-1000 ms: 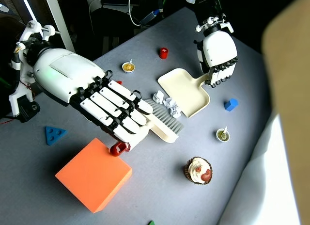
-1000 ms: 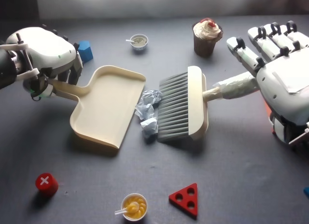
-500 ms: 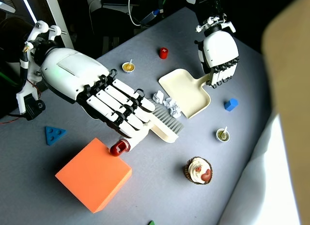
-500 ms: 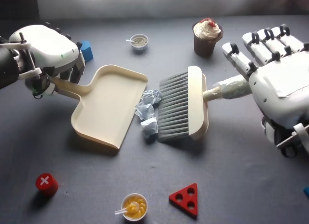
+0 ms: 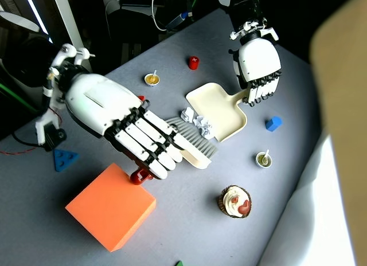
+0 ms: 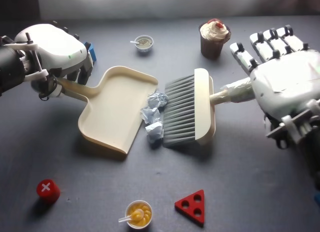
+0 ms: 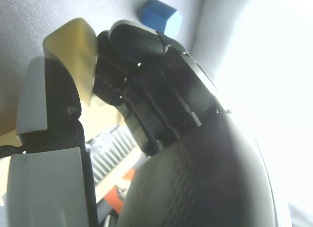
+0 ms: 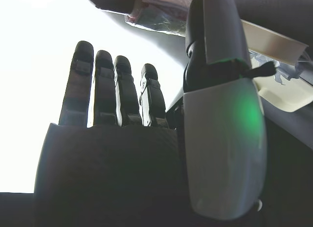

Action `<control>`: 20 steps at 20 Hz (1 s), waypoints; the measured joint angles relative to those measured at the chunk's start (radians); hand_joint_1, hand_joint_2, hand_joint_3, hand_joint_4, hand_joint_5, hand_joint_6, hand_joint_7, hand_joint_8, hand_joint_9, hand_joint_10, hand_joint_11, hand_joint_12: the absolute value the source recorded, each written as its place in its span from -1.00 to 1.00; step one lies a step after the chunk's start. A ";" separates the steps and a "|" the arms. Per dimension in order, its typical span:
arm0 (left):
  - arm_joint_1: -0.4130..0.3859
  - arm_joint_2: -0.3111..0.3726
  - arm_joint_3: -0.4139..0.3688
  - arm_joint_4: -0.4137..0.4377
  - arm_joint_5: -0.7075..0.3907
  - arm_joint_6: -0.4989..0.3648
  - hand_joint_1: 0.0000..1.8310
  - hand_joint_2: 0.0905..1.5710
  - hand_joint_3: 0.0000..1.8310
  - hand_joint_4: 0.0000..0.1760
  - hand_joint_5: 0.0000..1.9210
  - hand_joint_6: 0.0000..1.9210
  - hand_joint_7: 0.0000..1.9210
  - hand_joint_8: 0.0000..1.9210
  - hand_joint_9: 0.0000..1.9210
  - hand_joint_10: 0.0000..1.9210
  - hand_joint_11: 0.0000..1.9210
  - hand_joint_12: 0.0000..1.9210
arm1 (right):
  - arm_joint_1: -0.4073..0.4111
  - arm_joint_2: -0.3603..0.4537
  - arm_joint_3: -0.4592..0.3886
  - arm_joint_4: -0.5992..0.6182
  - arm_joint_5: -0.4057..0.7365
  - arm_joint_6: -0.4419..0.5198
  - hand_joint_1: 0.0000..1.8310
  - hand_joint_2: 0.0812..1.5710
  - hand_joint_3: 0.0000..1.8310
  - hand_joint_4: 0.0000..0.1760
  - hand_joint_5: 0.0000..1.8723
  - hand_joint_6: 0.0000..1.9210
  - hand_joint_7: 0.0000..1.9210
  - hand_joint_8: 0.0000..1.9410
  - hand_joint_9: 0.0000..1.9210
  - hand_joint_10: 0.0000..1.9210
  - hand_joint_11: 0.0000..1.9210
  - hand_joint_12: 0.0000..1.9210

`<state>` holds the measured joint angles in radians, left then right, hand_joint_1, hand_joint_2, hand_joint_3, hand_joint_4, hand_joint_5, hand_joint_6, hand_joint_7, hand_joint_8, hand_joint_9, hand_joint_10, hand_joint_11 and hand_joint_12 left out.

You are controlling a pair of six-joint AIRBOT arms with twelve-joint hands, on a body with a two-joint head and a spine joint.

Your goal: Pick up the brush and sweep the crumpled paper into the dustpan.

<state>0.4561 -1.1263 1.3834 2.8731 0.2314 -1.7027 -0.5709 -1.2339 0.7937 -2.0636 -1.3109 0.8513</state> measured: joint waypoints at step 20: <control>0.000 -0.006 0.000 0.005 0.004 0.000 0.63 0.30 -1.00 -1.00 0.07 -0.22 0.17 -0.42 0.13 -0.11 -0.09 0.56 | -0.002 -0.220 0.308 0.001 0.025 0.078 0.43 0.20 -1.00 -1.00 -0.82 -0.99 -0.88 -0.99 -0.87 -1.00 -0.83 -0.99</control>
<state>0.4557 -1.1324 1.3834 2.8777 0.2352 -1.7023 -0.5724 -1.4544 1.1015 -2.0628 -1.2861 0.9295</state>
